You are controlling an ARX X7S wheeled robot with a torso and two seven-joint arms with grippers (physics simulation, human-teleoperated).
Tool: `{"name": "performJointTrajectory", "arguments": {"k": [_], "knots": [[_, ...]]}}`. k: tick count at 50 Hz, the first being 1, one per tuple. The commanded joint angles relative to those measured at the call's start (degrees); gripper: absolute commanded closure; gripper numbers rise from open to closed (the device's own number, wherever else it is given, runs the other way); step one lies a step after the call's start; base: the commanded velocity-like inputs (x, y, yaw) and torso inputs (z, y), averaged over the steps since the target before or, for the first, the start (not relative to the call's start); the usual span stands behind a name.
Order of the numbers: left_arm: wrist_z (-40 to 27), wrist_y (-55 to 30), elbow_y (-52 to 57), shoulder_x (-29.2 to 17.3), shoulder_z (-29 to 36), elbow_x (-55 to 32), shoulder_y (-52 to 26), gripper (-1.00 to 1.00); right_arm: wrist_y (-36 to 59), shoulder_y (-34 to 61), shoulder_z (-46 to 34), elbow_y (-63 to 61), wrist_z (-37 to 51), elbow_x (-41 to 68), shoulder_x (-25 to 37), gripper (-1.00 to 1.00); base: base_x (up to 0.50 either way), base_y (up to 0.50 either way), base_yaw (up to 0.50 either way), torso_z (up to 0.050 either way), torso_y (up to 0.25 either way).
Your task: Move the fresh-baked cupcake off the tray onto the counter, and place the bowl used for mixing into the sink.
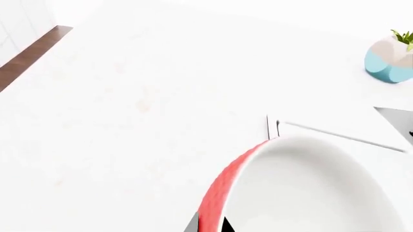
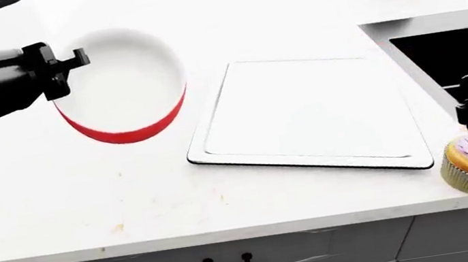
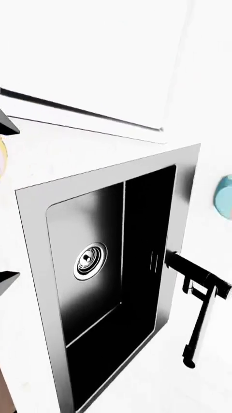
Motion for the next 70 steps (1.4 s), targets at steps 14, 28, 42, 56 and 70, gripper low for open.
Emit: {"name": "performJointTrajectory", "arguments": {"k": [14,28,42,56,70], "knots": [[-2.3,-2.2,-2.3,1.1,-0.4,-1.8,-7.8,1.0,6.4,13.1,0.1,0.0,9.7,10.0,0.5,-1.0,0.0,0.0,0.0,0.001,0.001],[-4.2,-3.1,-5.7,3.6,-0.4,-3.7,-13.8,1.0,2.6,10.5,0.3,-3.3,7.7,9.0,3.9,-1.0,0.0,-0.45,0.0,0.0,0.001],[-4.1,-2.9,-5.5,4.0,-0.5,-4.4,-14.5,1.0,0.8,9.6,0.1,-4.3,6.2,7.7,4.7,-1.0,0.0,-0.5,0.0,0.0,0.0],[-4.3,-2.2,-5.0,4.1,-0.7,-5.0,-14.0,1.0,-0.1,9.0,0.0,-4.9,5.1,7.0,5.6,-1.0,0.0,-0.5,0.0,0.001,0.001],[-4.0,-1.4,-4.6,4.6,-0.5,-4.7,-13.6,1.0,-1.2,8.1,-0.4,-5.2,4.2,5.9,5.4,-1.0,0.0,-0.5,0.0,0.0,0.001]]}}
